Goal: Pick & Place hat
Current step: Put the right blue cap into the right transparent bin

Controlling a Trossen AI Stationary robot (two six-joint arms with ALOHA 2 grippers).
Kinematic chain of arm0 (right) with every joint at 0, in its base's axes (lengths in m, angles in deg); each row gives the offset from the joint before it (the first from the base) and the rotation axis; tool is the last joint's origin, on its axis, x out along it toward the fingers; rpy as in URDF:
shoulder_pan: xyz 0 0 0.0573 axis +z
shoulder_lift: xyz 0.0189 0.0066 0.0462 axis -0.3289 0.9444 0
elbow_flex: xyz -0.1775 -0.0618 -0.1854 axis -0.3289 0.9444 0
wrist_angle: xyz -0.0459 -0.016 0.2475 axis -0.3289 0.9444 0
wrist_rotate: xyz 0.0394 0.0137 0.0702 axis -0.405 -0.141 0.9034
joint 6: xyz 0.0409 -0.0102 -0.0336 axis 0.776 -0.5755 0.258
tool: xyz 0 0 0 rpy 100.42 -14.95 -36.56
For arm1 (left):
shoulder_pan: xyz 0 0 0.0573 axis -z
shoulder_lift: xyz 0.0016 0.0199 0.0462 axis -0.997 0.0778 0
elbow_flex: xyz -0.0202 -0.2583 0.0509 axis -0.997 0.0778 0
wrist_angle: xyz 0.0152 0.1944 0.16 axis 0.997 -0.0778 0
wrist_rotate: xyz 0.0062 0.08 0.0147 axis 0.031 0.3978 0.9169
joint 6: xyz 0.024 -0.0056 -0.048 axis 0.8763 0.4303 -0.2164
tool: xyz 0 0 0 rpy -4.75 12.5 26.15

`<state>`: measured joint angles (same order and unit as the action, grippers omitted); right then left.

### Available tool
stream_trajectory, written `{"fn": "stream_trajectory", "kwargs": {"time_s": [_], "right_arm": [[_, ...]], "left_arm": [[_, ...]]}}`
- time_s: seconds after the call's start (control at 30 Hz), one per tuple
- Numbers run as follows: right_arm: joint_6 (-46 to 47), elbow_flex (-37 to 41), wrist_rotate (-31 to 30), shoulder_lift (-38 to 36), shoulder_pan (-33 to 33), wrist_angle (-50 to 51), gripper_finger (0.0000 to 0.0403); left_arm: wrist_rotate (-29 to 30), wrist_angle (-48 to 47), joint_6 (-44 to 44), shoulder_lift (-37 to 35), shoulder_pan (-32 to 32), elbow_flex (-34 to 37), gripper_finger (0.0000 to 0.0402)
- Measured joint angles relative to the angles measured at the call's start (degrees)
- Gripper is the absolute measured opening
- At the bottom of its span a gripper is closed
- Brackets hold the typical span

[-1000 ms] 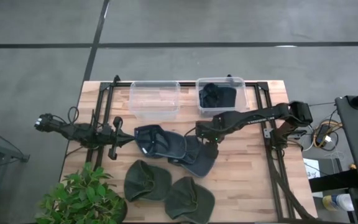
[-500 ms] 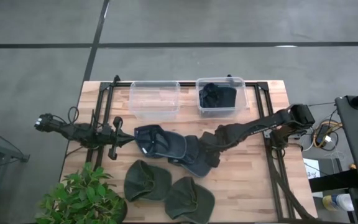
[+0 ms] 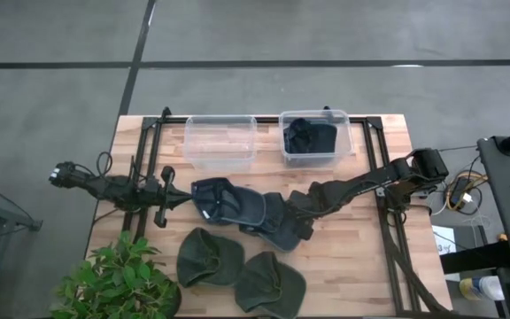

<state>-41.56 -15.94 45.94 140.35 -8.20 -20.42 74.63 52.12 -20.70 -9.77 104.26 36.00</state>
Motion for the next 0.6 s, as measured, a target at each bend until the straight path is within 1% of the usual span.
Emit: {"fn": "stream_trajectory", "kwargs": {"time_s": [0.17,0.27,0.5,0.6], "right_arm": [[-0.48,0.27,1.32,0.00,0.00,-1.08,0.0168],[-1.56,-0.74,3.69,0.00,0.00,-1.83,0.0166],[-3.99,-1.09,9.47,0.00,0.00,-9.67,0.0158],[-4.19,-0.69,9.96,0.00,0.00,-10.16,0.0154]], "left_arm": [[0.01,0.00,0.00,0.01,0.00,-0.01,0.0000],[0.01,0.00,0.00,-0.01,0.00,-0.01,0.0000],[0.01,-0.02,0.00,-0.01,-0.02,-0.01,0.0000],[0.01,0.00,0.00,0.01,0.00,0.01,0.0000]]}}
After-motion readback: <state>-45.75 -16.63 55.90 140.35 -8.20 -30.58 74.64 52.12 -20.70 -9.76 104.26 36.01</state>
